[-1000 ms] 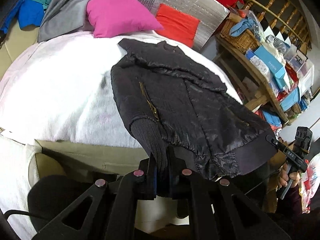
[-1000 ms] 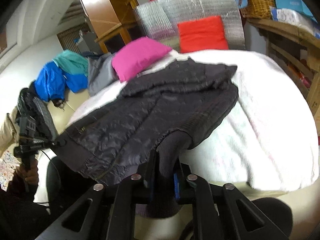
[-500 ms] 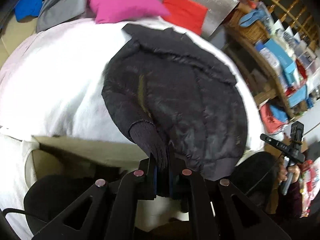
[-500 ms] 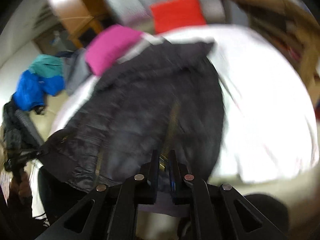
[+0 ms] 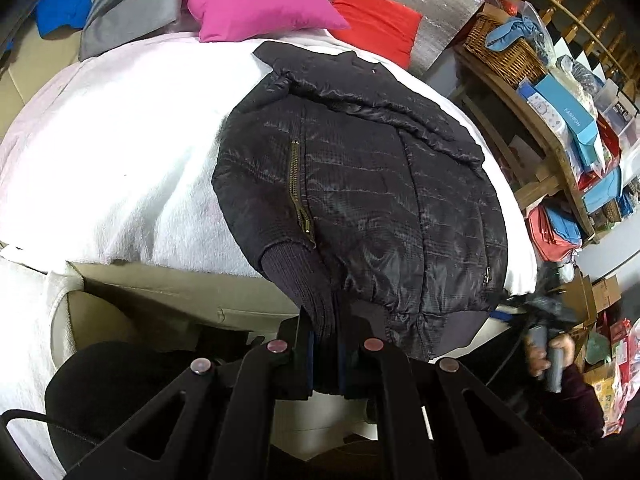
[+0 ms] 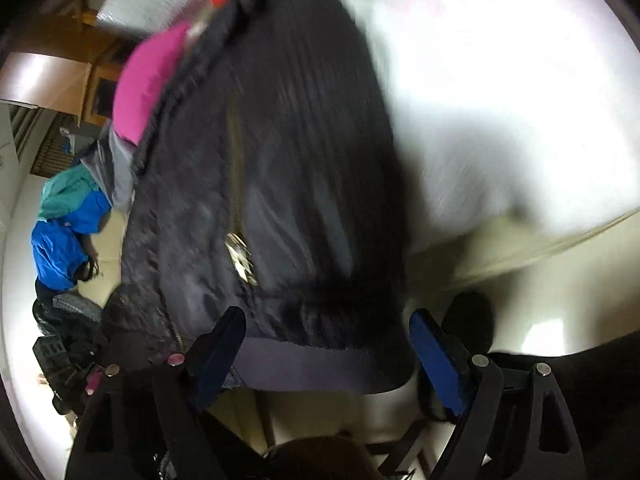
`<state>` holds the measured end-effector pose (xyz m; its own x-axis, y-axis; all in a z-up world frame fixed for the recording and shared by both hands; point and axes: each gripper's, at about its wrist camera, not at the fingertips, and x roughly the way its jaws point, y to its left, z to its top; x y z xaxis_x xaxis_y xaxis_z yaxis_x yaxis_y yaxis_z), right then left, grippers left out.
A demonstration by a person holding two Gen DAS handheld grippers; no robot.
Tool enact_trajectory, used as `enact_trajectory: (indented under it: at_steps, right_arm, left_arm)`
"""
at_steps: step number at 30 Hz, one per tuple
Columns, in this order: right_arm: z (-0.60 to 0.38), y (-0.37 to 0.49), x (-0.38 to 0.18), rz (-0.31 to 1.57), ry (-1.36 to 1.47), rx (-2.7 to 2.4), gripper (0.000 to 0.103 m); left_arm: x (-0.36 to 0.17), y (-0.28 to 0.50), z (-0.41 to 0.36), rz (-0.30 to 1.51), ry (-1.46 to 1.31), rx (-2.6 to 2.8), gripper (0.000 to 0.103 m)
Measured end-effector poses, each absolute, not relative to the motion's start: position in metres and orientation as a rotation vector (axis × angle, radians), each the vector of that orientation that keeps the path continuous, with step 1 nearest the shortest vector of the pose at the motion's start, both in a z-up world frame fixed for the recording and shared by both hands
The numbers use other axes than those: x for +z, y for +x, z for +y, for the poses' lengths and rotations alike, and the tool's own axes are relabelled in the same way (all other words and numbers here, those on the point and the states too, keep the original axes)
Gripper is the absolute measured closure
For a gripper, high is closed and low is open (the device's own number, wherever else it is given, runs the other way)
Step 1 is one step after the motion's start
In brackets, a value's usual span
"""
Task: Fold large clothes
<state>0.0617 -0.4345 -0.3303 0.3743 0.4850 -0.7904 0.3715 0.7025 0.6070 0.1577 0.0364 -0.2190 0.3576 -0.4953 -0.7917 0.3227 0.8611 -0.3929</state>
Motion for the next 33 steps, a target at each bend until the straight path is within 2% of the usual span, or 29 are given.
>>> enact_trajectory:
  at_steps: [2, 4, 6, 7, 10, 12, 13, 15, 19, 20, 21, 26, 33]
  right_arm:
    - [-0.418, 0.067, -0.342, 1.262, 0.803, 0.088, 0.019]
    - [-0.406, 0.067, -0.335, 1.252, 0.733, 0.117, 0.041]
    - [-0.4, 0.062, -0.316, 1.203, 0.682, 0.136, 0.083]
    - [-0.399, 0.056, -0.304, 1.157, 0.686, 0.163, 0.087]
    - [-0.392, 0.046, -0.284, 1.077, 0.646, 0.222, 0.087]
    - [-0.392, 0.051, -0.293, 1.13, 0.625, 0.18, 0.085]
    - [-0.394, 0.055, -0.306, 1.175, 0.639, 0.14, 0.083]
    - [-0.396, 0.061, -0.326, 1.217, 0.676, 0.107, 0.071]
    - [-0.391, 0.063, -0.336, 1.247, 0.679, 0.114, 0.067]
    - [-0.388, 0.061, -0.331, 1.232, 0.661, 0.144, 0.071]
    - [-0.385, 0.06, -0.325, 1.21, 0.642, 0.149, 0.089]
    - [-0.368, 0.043, -0.272, 1.074, 0.51, 0.168, 0.09]
    - [-0.37, 0.058, -0.186, 0.815, 0.485, 0.248, 0.092]
  left_arm:
    - [-0.219, 0.156, 0.039, 1.081, -0.189, -0.532, 0.094]
    - [-0.218, 0.156, 0.042, 1.078, -0.195, -0.53, 0.094]
    - [-0.217, 0.155, 0.044, 1.073, -0.204, -0.531, 0.094]
    - [-0.217, 0.155, 0.044, 1.071, -0.206, -0.532, 0.094]
    - [-0.213, 0.155, 0.044, 1.063, -0.212, -0.538, 0.094]
    - [-0.212, 0.155, 0.044, 1.059, -0.215, -0.545, 0.094]
    - [-0.212, 0.155, 0.044, 1.059, -0.216, -0.546, 0.094]
    - [-0.212, 0.154, 0.043, 1.059, -0.215, -0.546, 0.094]
    - [-0.213, 0.153, 0.044, 1.062, -0.218, -0.541, 0.094]
    - [-0.213, 0.154, 0.044, 1.062, -0.224, -0.541, 0.094]
    - [-0.212, 0.154, 0.045, 1.063, -0.228, -0.542, 0.094]
    - [-0.207, 0.158, 0.046, 1.06, -0.245, -0.55, 0.094]
    - [-0.183, 0.176, 0.043, 1.033, -0.255, -0.578, 0.094]
